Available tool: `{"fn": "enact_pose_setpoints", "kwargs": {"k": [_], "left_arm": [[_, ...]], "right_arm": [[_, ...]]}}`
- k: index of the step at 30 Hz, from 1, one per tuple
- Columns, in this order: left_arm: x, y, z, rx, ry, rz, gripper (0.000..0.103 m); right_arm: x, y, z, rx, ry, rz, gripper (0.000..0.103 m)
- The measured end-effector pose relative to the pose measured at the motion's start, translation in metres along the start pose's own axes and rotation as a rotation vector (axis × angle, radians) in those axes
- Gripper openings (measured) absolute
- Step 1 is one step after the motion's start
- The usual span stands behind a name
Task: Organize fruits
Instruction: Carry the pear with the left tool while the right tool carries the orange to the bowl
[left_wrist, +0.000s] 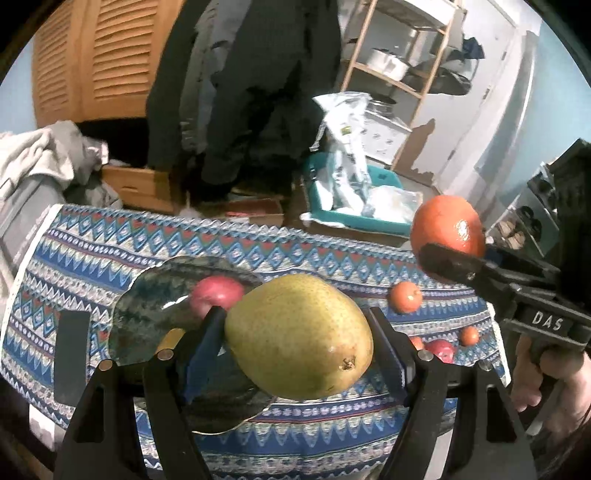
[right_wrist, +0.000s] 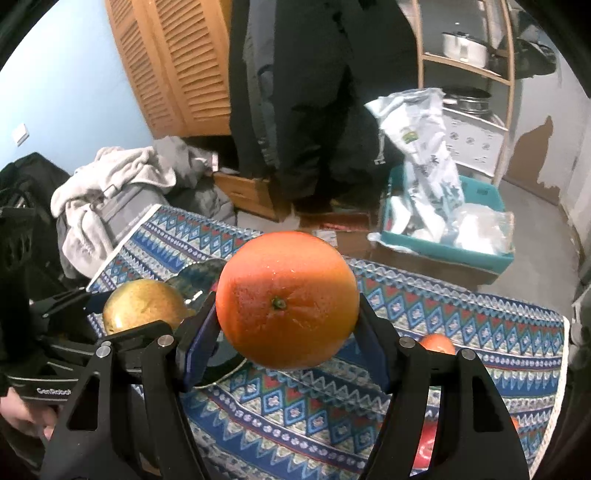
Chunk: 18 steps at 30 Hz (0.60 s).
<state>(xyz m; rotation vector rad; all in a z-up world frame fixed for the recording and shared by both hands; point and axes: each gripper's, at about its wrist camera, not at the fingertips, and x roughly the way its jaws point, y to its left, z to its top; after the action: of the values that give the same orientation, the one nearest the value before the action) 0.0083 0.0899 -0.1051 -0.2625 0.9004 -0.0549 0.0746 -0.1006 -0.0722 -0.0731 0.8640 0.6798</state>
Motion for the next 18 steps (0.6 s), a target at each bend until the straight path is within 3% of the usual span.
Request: {"fn": "enact_pose_setpoints", "kwargs": {"k": [18], "left_arm": [[0.043, 0.064, -0.043, -0.094, 0.136, 0.064, 0.078]], "right_arm": [[0.064, 0.043, 0.006, -0.054, 0.086, 0.077, 0.069]]}}
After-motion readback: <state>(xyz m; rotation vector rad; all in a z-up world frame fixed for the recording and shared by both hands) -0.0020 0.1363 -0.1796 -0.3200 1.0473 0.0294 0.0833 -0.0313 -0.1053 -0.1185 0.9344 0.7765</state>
